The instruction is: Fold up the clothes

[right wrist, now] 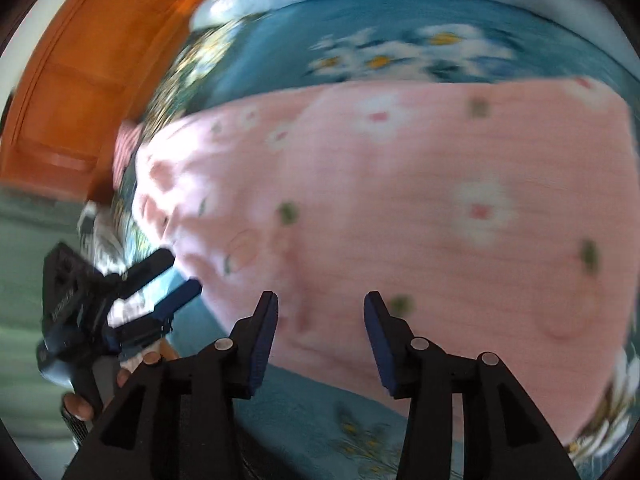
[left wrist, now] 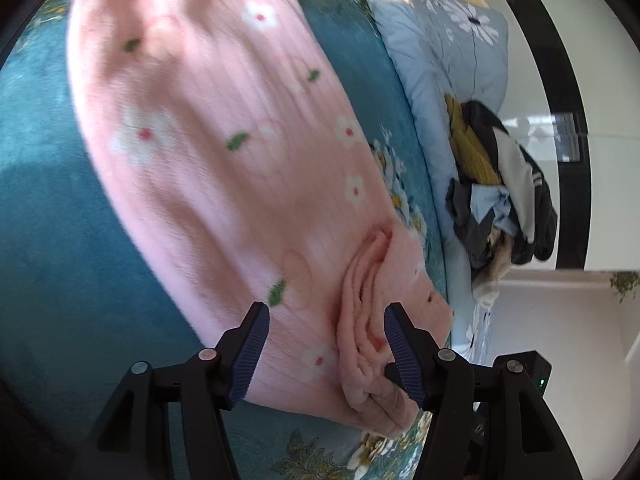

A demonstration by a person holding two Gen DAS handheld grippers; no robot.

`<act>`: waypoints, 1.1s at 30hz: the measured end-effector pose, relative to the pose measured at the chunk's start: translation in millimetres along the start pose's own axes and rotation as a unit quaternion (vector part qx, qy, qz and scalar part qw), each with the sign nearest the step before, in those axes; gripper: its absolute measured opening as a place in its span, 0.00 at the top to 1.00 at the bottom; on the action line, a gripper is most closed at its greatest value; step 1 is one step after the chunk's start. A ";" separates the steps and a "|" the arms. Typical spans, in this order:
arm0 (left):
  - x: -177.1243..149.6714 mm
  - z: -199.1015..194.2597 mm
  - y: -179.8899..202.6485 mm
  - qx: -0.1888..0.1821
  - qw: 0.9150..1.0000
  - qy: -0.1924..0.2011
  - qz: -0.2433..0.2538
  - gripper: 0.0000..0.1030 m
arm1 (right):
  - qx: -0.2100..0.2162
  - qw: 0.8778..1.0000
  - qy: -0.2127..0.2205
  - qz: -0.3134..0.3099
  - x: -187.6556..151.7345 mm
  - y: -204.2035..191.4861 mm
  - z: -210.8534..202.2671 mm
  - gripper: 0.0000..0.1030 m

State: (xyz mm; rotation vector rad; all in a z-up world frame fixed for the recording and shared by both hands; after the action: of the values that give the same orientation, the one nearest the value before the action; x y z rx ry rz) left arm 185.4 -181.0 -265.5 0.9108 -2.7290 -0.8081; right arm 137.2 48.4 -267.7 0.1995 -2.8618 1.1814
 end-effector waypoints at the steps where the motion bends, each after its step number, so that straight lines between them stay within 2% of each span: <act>1: -3.4 5.9 6.7 0.001 1.000 -0.010 0.010 0.35 | -0.003 1.000 0.004 0.022 -0.5 10.7 -5.7 0.55; 4: -14.7 25.7 25.8 0.007 0.999 -0.039 0.035 0.35 | -0.009 0.998 0.017 0.063 -2.4 35.0 -22.2 0.55; 10: -39.8 55.4 55.6 0.039 0.993 -0.070 0.087 0.33 | -0.002 0.996 0.037 0.080 0.3 43.0 -46.8 0.55; 12: -45.0 58.9 64.4 0.047 0.991 -0.070 0.106 0.33 | -0.001 0.996 0.042 0.080 3.9 43.7 -52.2 0.55; 15: -43.6 59.5 72.5 0.070 0.988 -0.049 0.129 0.36 | 0.002 0.995 0.047 0.082 6.9 47.2 -57.4 0.55; 16: -41.2 58.0 75.4 0.079 0.987 -0.035 0.139 0.48 | 0.004 0.995 0.048 0.085 7.8 48.1 -58.7 0.55; 17: -39.2 56.4 79.1 0.086 0.984 -0.024 0.151 0.72 | 0.005 0.995 0.047 0.088 7.9 49.3 -58.7 0.55; 18: -38.1 54.4 84.5 0.092 0.981 -0.017 0.168 0.77 | 0.006 0.995 0.046 0.091 8.0 50.5 -58.6 0.55; 21: -34.9 46.6 102.0 0.103 0.970 0.004 0.221 0.81 | 0.014 0.993 0.052 0.108 9.2 56.3 -62.7 0.55; 23: -37.4 25.2 133.3 0.066 0.958 0.032 0.278 0.81 | 0.015 0.991 0.067 0.117 13.3 60.6 -70.5 0.55; 26: -43.8 -22.7 175.0 -0.042 0.940 0.075 0.330 0.81 | 0.014 0.989 0.082 0.123 19.1 65.8 -83.2 0.55; 28: -36.7 -36.0 163.9 -0.042 0.938 0.096 0.331 0.81 | 0.014 0.988 0.090 0.124 21.4 67.9 -90.0 0.55; 29: -31.5 -37.5 154.0 -0.031 0.939 0.102 0.327 0.81 | 0.014 0.988 0.094 0.123 22.2 68.7 -92.7 0.55; 30: -23.0 -26.3 132.9 0.001 0.947 0.093 0.306 0.81 | 0.012 0.988 0.094 0.123 22.2 69.8 -93.1 0.55; 32: -6.2 4.0 80.3 0.063 0.967 0.049 0.243 0.81 | 0.004 0.989 0.086 0.121 21.1 71.8 -88.6 0.55; 33: 0.0 14.8 55.5 0.082 0.973 0.035 0.212 0.81 | 0.004 0.989 0.081 0.122 19.8 71.7 -84.6 0.55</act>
State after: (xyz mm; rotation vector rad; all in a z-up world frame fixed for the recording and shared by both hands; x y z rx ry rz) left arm 152.5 -137.2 -248.1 0.3439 -2.8049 -0.4645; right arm 106.9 156.3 -256.2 -0.2442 -2.7968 1.1846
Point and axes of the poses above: each gripper's, at about its wrist camera, not at the fingertips, and z roughly the way its jaws point, y to its right, x to its top, the point moved 8 cm from there along z, roughly the way its jaws point, and after that the axes turned 14 degrees about x, right-handed, at the moved point
